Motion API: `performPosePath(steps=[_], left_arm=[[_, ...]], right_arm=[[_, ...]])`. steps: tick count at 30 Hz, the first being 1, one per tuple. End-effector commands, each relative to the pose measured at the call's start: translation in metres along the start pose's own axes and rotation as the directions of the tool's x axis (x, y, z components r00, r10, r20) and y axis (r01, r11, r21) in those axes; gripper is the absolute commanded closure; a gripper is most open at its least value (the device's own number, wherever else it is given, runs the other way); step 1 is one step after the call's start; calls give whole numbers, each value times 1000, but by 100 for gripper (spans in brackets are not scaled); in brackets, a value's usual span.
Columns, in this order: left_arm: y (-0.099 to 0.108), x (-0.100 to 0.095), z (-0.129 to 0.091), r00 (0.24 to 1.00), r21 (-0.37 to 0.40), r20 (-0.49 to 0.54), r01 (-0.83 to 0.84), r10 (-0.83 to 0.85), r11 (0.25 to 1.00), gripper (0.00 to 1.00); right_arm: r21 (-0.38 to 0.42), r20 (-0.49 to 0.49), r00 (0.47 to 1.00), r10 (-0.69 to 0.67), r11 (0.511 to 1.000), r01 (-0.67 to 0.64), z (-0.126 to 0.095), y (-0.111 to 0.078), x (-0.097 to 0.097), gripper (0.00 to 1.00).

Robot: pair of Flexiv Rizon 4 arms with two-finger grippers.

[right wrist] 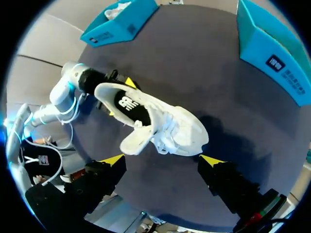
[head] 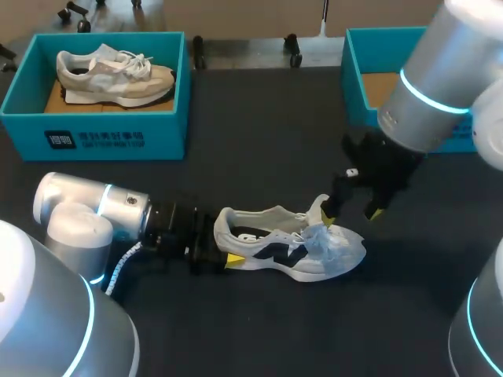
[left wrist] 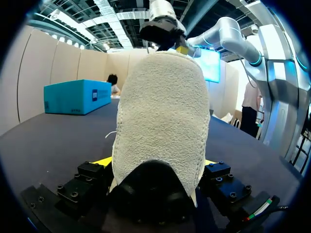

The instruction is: Take the shoe out of the shoebox, open the shoe tongue, remove and reinsert the insole, then place the shoe into the shoebox

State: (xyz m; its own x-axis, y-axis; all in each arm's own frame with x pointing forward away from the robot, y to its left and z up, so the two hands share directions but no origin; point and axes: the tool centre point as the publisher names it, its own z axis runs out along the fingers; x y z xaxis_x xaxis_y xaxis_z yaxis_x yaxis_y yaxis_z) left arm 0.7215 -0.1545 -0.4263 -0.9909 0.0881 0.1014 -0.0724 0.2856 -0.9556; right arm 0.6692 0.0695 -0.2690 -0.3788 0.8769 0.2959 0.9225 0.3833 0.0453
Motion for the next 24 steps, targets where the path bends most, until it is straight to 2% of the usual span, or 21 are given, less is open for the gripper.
performPosePath(steps=[1, 6, 11, 12, 13, 14, 15, 16, 17, 24], left_arm=[[5, -4, -1, 1000, -2, -2, 0, 0, 1000, 100], [5, -4, -1, 1000, -2, -2, 0, 0, 1000, 100], [5, -4, -1, 1000, -2, -2, 0, 0, 1000, 100], [5, -4, -1, 1000, -2, -2, 0, 0, 1000, 100], [5, -4, -1, 1000, -2, -2, 0, 0, 1000, 100], [5, -4, -1, 1000, -2, -2, 0, 0, 1000, 100], [5, -4, -1, 1000, -2, -2, 0, 0, 1000, 100], [5, -4, -1, 1000, -2, -2, 0, 0, 1000, 100], [5, -4, -1, 1000, -2, -2, 0, 0, 1000, 100], [5, -4, -1, 1000, -2, -2, 0, 0, 1000, 100]], right_arm=[[21, 151, 988, -42, 999, 39, -30, 8, 22, 0], [50, 256, 954, -157, 988, 149, -52, 15, 46, 0], [102, 309, 897, -314, 949, 297, -63, 28, 68, 0], [118, 317, 882, -348, 938, 327, -64, 30, 72, 9], [126, 320, 873, -369, 929, 347, -64, 32, 75, 27], [130, 323, 861, -394, 919, 372, -64, 34, 78, 51], [135, 324, 849, -418, 908, 396, -64, 36, 80, 62], [146, 325, 840, -434, 901, 409, -64, 37, 82, 92], [158, 325, 831, -452, 892, 424, -64, 39, 83, 100], [199, 291, 764, -576, 817, 541, -59, 51, 93, 100]])
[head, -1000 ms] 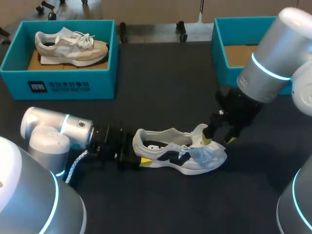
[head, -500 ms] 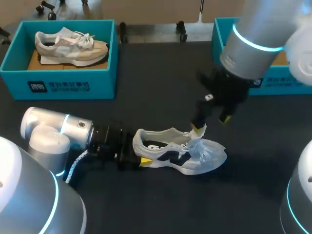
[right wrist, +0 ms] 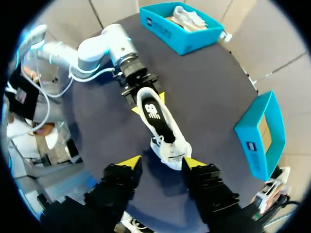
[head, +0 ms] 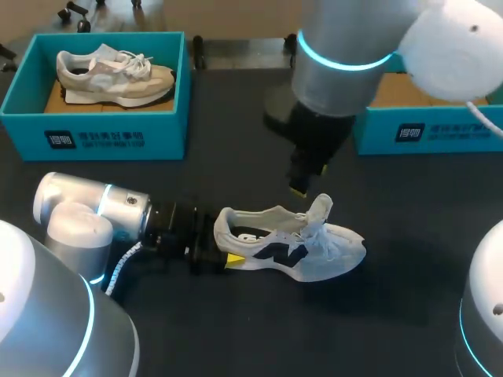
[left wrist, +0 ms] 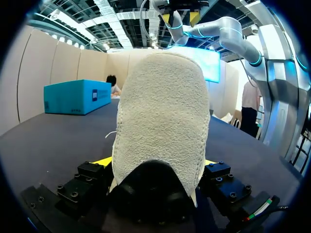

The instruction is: Take the shoe out of the shoebox, open the shoe tongue, remove and reinsert the insole, then place the shoe into the shoebox

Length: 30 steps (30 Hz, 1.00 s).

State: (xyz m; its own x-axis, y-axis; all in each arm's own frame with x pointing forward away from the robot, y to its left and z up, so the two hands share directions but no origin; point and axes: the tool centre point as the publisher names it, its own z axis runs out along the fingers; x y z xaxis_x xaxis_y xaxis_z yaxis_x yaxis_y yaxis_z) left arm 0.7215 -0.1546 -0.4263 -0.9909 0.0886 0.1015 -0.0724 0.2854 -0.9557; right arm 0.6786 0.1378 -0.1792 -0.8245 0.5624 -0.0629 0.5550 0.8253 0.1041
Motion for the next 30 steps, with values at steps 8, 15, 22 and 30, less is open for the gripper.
performPosePath(steps=[8, 15, 22, 30], left_arm=[[5, -4, -1, 1000, -2, -1, 0, 0, 1000, 100], [5, -4, -1, 1000, -2, -1, 0, 0, 1000, 100], [5, -4, -1, 1000, -2, -1, 0, 0, 1000, 100], [5, -4, -1, 1000, -2, -1, 0, 0, 1000, 100]], right_arm=[[-2, -113, 954, -278, 960, 280, 8, 37, 12, 100], [-2, -113, 954, -278, 960, 280, 8, 37, 12, 100], [54, -80, 932, -355, 932, 359, 15, 51, 23, 100], [135, -79, 873, -481, 863, 487, 57, 78, 49, 100]])
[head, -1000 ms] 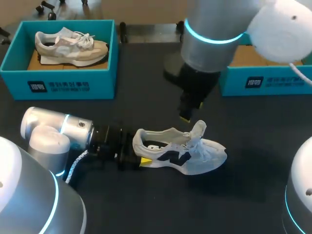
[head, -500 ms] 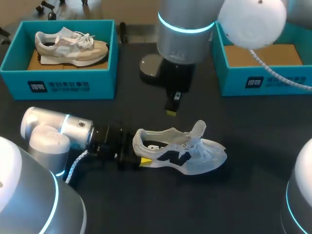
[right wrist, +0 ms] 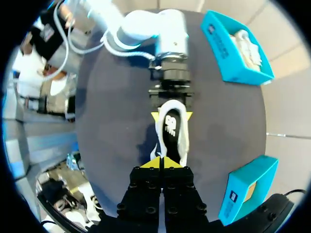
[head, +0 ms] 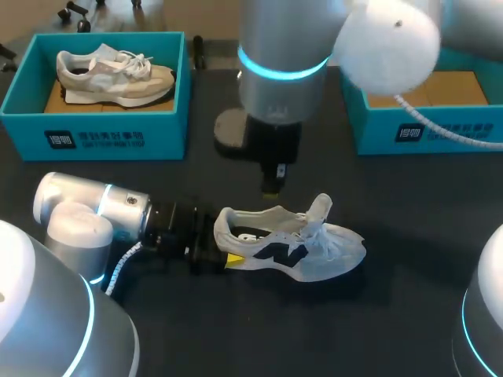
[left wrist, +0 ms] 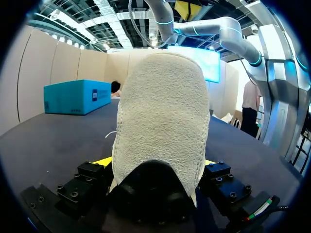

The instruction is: Take the shoe out of the shoebox, open the shoe tongue, remove and reinsert the insole, then place the shoe into the shoebox

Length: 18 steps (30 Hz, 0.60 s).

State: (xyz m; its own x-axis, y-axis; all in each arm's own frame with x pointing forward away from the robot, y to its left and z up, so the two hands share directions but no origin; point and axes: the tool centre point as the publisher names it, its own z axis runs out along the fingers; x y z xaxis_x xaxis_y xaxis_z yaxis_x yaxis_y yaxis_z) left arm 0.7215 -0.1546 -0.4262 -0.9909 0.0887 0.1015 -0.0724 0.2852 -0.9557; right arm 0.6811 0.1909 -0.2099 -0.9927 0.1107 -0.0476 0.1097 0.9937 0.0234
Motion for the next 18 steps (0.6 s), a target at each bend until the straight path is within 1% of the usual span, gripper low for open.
performPosePath(steps=[1, 3, 18], left_arm=[[5, -4, -1, 1000, -2, -1, 0, 0, 1000, 100], [5, -4, -1, 1000, -2, -1, 0, 0, 1000, 100], [5, -4, -1, 1000, -2, -1, 0, 0, 1000, 100]], right_arm=[[92, -14, 999, -33, 995, 34, 26, 45, 0, 100], [107, -26, 999, -40, 993, 42, 38, 49, 2, 100], [107, -26, 999, -40, 993, 42, 38, 49, 2, 100]])
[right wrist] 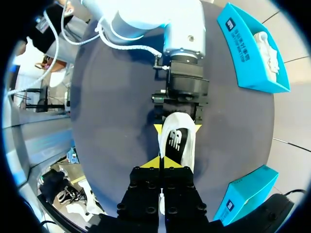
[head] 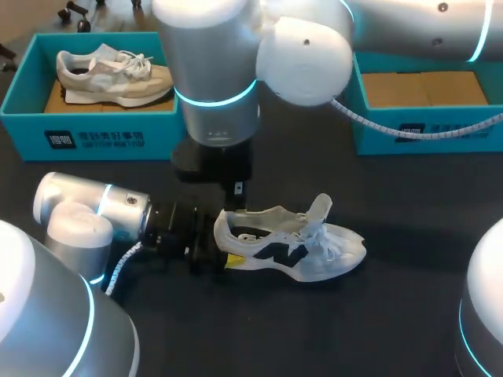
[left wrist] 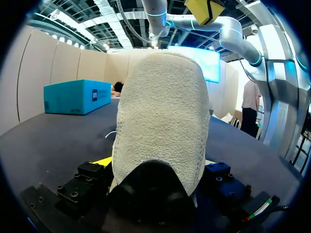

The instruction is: Take the shoe out of the shoebox, open the shoe tongue, remove and reinsert the insole, then place the shoe into the shoebox

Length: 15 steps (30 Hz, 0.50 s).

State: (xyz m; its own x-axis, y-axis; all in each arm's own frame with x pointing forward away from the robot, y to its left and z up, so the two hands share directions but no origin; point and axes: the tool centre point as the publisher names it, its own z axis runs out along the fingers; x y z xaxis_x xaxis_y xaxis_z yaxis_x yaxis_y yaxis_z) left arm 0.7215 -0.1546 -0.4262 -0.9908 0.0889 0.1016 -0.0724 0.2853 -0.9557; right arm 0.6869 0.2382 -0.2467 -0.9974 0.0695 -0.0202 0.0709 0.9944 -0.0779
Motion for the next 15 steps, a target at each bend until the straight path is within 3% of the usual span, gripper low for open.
performPosePath(steps=[1, 9, 15], left_arm=[[5, -4, -1, 1000, -2, -1, 0, 0, 1000, 100], [5, -4, -1, 1000, -2, -1, 0, 0, 1000, 100], [5, -4, -1, 1000, -2, -1, 0, 0, 1000, 100]], right_arm=[[13, -6, 1000, -14, 1000, 14, 4, 6, -2, 100], [26, -95, 995, -6, 1000, 8, 53, 29, -3, 100], [26, -95, 995, -6, 1000, 8, 53, 29, -3, 100]])
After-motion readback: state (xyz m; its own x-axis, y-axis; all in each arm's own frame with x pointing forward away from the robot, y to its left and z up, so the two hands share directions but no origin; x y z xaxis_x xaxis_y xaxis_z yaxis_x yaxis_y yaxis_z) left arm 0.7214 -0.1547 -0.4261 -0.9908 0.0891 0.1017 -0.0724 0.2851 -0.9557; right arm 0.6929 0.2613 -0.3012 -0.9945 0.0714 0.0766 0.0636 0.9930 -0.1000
